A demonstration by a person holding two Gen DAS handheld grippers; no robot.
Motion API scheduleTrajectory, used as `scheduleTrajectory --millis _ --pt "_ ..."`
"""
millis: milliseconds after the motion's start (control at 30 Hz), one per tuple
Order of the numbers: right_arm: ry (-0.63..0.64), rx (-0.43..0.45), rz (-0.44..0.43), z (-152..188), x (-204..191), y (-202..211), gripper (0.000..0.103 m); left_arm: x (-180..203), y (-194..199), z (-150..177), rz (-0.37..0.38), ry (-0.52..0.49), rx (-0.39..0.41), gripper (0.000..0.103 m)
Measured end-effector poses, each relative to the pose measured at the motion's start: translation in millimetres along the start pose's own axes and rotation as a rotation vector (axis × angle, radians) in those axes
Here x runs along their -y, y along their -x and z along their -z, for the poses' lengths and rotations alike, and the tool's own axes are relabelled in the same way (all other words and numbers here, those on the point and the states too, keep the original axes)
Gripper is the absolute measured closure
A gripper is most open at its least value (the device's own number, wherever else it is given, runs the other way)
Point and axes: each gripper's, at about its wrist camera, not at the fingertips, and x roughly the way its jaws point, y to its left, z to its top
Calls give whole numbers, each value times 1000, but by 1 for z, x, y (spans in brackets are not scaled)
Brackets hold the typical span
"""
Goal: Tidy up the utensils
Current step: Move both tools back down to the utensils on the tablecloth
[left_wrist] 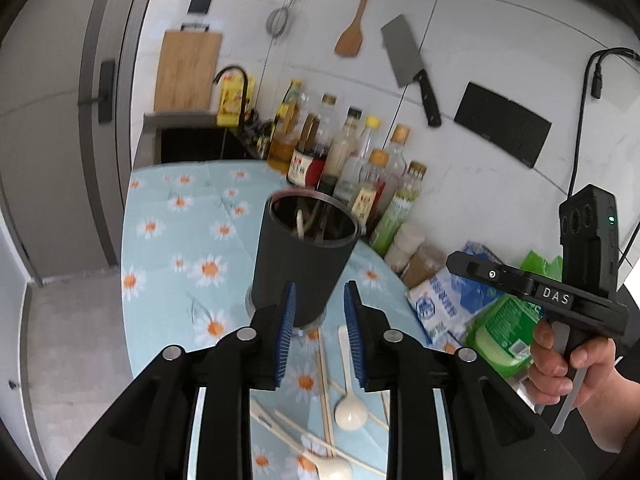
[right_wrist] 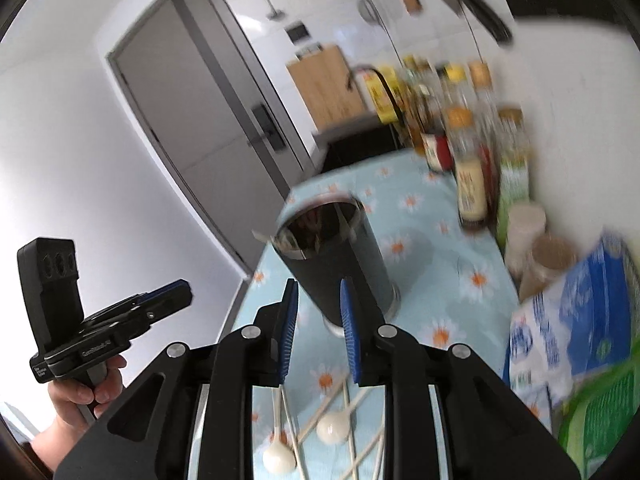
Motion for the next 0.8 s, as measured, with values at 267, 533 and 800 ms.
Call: scheduleTrajectory --millis 267,533,800 --pt "-201 -238 34 30 36 -27 80 -12 -15 41 -11 85 -118 77" --pt "-383 -424 87 54 65 -61 80 -25 -23 84 -8 179 -186 72" --pt "-477 -559 159 68 76 -90 80 -39 -29 117 11 288 -244 72"
